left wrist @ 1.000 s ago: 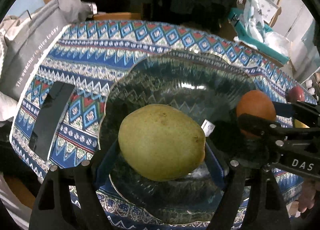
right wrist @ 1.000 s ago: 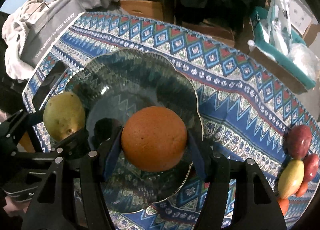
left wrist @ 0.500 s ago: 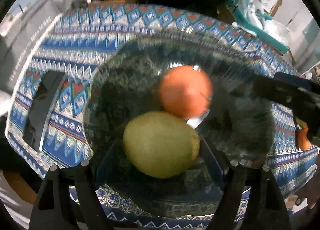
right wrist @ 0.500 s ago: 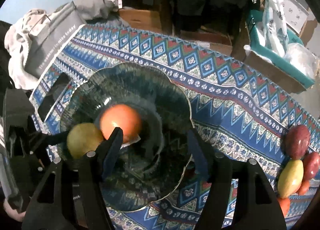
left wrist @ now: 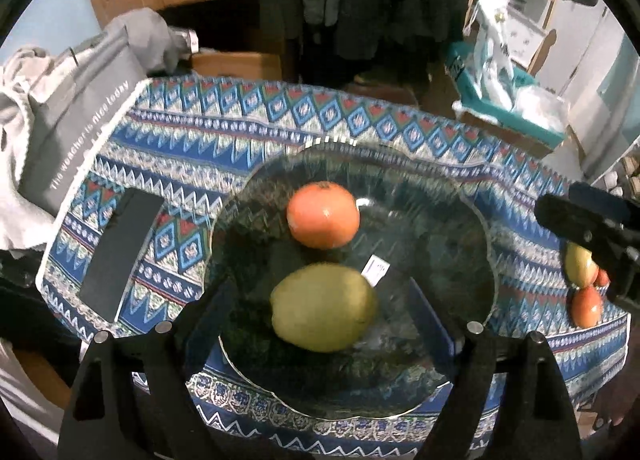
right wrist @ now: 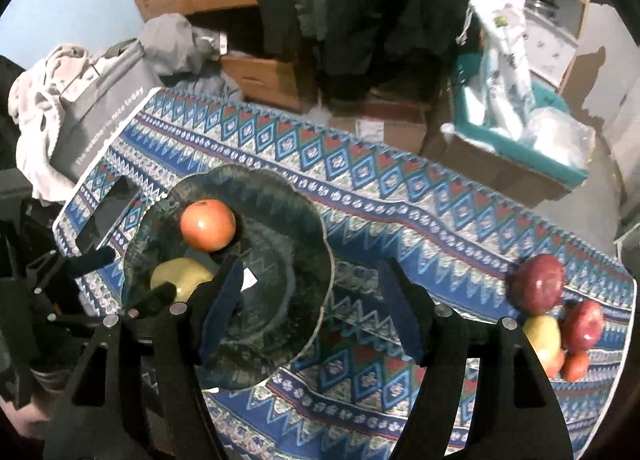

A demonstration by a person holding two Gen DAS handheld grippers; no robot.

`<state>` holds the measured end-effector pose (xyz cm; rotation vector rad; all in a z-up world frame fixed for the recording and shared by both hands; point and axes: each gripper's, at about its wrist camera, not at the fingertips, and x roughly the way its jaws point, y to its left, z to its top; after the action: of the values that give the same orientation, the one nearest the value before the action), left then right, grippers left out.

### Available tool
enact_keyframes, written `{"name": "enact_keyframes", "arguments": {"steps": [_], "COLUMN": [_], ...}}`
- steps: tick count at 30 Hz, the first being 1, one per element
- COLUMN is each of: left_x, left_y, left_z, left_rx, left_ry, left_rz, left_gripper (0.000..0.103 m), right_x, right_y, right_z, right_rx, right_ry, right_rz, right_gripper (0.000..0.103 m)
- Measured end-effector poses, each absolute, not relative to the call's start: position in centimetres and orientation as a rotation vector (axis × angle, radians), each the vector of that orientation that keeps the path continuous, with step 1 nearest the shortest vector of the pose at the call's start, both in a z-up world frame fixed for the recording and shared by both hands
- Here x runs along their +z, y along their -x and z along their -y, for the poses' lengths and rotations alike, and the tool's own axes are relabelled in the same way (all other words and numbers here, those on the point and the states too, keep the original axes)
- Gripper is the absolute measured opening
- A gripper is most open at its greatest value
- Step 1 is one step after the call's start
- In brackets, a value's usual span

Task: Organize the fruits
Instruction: 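Open and withdraw both tools from the plate back toward the fruit cluster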

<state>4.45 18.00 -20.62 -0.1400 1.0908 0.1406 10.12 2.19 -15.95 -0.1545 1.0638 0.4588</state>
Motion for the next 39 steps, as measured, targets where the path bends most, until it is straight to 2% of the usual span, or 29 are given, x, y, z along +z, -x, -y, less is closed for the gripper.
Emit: {"name": "enact_keyframes", "arguments": {"steps": [16, 20, 26, 31, 39], "left_x": [-15.9, -14.9, -13.7, -12.6, -11.4], "left_y": [-4.0, -3.8, -3.8, -3.5, -3.1], "left_z": [-12.7, -11.1, -8.6, -6.1, -2.4], "left_rx": [0.056, 0.032, 0.006, -0.017, -0.075], "left_ry": [0.08, 0.06, 0.038, 0.002, -0.049], "left_rz": [-0.977, -0.953, -0.932, -0.898, -0.866], "left_gripper": [0.088, 0.088, 0.088, 0.094, 0.097], "right_x": [-10.8, -9.7, -8.1, -7.4, -7.0], "right_y": [-7.4, -6.8, -5.8, -5.0, -3.9], "right_z": [3.9, 6.0, 9.1, 11.7, 15.9], "right_rx": [0.362, 0.335, 0.283, 0.243, 0.178], "right_ry": [0.126, 0.102, 0.092, 0.081, 0.068], "right_rz": [-0.942, -0.914, -0.874, -0.851, -0.827], "right_gripper": [0.076, 0.081, 0.083, 0.084, 0.084]}}
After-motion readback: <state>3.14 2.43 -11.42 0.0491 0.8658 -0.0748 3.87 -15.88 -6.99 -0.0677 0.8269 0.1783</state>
